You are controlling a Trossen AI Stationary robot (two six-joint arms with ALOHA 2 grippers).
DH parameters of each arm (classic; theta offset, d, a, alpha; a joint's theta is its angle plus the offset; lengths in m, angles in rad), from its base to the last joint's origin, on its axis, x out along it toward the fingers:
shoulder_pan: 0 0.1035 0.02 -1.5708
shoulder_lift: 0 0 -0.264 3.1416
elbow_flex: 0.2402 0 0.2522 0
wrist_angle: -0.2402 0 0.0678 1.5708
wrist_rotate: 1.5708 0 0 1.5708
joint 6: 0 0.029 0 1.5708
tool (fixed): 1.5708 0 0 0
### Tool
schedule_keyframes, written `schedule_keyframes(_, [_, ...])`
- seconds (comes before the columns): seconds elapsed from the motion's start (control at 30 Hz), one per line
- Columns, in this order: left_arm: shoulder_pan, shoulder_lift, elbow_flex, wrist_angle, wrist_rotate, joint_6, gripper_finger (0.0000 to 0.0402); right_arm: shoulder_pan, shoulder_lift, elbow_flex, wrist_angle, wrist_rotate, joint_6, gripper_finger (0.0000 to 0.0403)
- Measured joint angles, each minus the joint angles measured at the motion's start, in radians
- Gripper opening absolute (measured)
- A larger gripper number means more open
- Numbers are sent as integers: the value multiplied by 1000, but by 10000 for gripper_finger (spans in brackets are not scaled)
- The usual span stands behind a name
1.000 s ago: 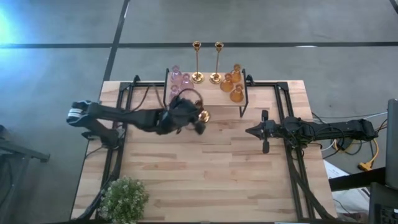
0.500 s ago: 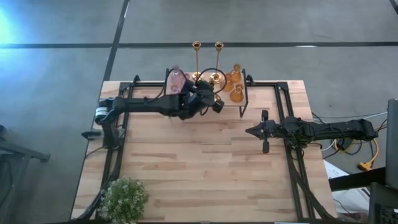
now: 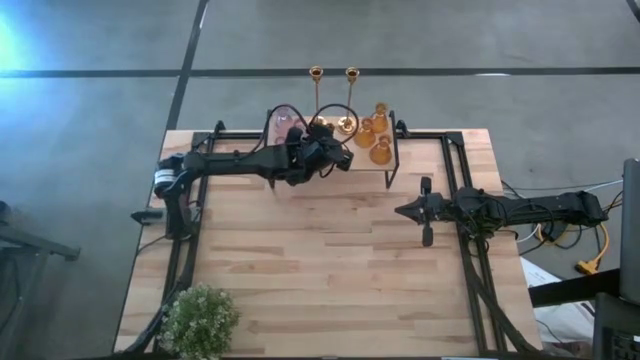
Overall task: Pick & Place candle stick holders
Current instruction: Put the golden metal candle holder on the shelf
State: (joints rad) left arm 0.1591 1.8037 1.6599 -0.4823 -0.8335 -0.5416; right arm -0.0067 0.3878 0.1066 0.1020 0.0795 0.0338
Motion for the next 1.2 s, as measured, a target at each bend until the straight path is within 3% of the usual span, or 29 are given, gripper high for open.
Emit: schedule_keyframes(1.2, [69,2,-63,142,129,48,20,0,0,0,0,0,0,9])
